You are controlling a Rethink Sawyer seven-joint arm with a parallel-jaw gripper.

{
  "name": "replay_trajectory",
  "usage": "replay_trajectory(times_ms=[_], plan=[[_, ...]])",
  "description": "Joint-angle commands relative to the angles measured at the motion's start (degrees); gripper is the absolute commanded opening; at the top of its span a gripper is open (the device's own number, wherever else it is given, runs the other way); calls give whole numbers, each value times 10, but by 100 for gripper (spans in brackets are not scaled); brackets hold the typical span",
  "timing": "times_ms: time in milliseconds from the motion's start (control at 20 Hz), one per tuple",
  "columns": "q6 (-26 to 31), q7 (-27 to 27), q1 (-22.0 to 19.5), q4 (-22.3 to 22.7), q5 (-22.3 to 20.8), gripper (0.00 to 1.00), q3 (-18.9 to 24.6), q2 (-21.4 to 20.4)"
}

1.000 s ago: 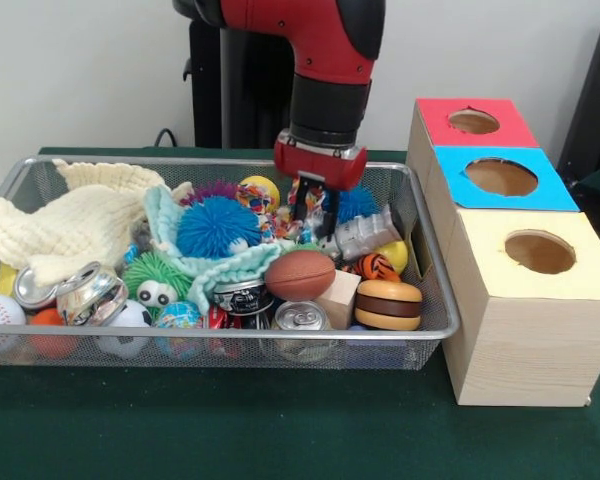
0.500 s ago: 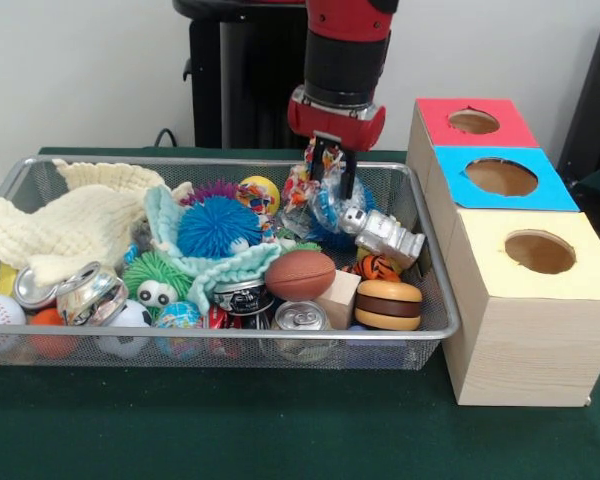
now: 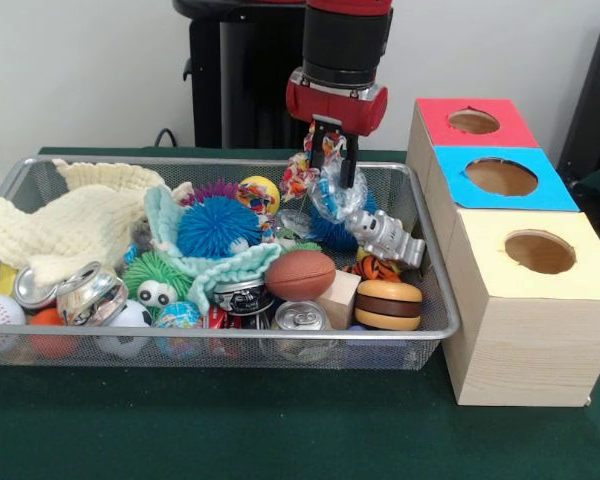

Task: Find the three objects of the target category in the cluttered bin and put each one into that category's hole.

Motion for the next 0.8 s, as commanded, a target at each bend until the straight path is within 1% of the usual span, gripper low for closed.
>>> replay_trajectory(times_ms=[50,150,200,350,400,550,700,750,800], plan=[[34,38,-20,-4,9,0,66,-4],[26,39,-27,0,10,0,75,-4],[26,42,-31,2,12,100,80,-4],[14,42,-35,5,8,100,85,-5],[7,37,-30,-3,-2,100,80,-4],[-15,29,-32,-9,-17,100,85,4],[-55,26,-18,-24,-41,100,67,21],[-75,25,-6,-32,-52,100,53,32],[-82,25,-2,-37,-58,100,47,37]])
